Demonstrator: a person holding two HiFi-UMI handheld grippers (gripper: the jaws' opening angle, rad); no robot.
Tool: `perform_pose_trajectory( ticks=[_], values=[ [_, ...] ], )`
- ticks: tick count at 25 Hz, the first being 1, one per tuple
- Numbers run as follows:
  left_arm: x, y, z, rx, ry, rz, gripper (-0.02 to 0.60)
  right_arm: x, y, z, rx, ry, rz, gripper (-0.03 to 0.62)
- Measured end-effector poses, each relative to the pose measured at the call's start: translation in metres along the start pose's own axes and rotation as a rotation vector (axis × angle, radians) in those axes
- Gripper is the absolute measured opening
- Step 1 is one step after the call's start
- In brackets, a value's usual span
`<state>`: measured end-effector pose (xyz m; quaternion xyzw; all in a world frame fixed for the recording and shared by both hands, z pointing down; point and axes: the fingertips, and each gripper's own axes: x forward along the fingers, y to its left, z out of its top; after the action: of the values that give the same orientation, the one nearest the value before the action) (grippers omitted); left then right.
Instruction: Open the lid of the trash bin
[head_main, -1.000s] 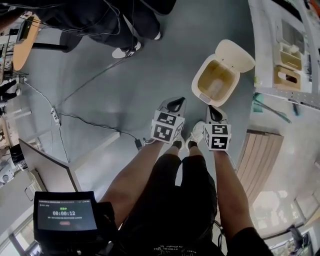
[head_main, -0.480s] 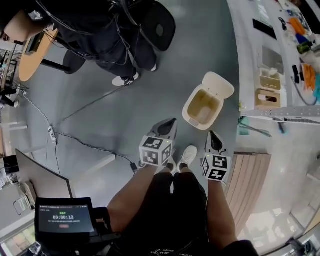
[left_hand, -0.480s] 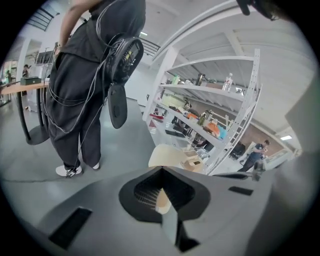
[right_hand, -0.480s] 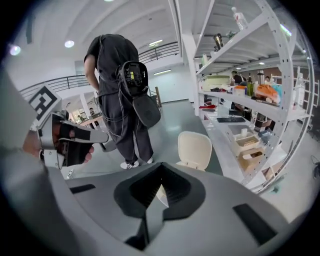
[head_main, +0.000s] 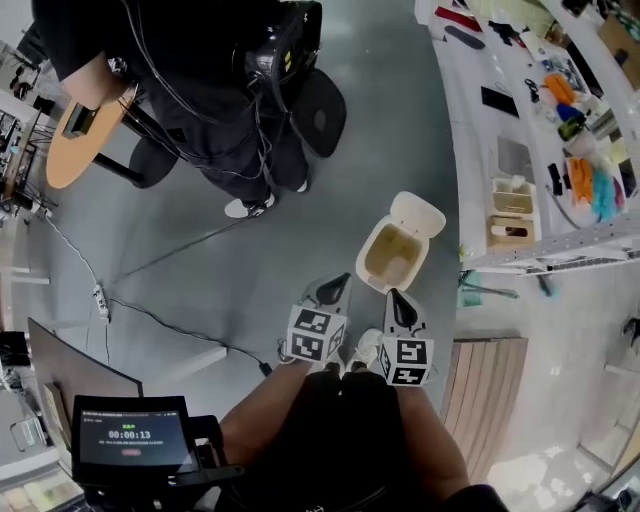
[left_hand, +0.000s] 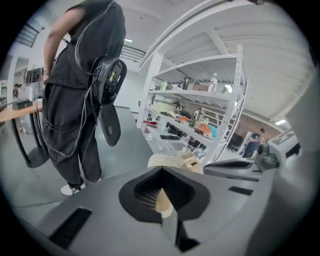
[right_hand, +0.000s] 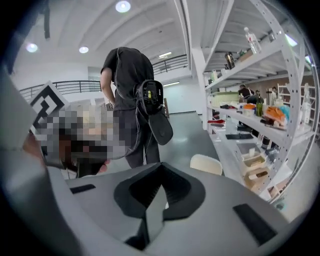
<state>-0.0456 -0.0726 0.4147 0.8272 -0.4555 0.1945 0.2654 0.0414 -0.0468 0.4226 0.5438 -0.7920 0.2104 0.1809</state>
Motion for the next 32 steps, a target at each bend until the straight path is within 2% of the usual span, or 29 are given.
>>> perform_pose_trajectory(
  ticks=[2,6,10,18,32],
  values=[
    [-0.013,-0.007,0.019,0.04,-0.035,0.015,-0.002,-0.011,0.003,0.017,-0.022,-0.026,-0.006,0.002],
    [-0.024,-0.012,0.051,0.115,-0.096,-0.005,-0.002,-0.01,-0.003,0.04,-0.013,-0.044,-0.027,0.002],
    [-0.034,-0.006,0.068,0.124,-0.118,0.004,-0.002,-0.013,-0.01,0.064,-0.044,-0.072,-0.031,0.002],
    [-0.054,0.006,0.062,0.102,-0.088,0.026,-0.002,-0.021,-0.008,0.062,-0.041,-0.057,-0.043,0.001],
    [-0.057,-0.014,0.044,0.09,-0.068,-0.02,-0.002,-0.03,-0.003,0.056,-0.066,-0.063,-0.052,0.002]
  ],
)
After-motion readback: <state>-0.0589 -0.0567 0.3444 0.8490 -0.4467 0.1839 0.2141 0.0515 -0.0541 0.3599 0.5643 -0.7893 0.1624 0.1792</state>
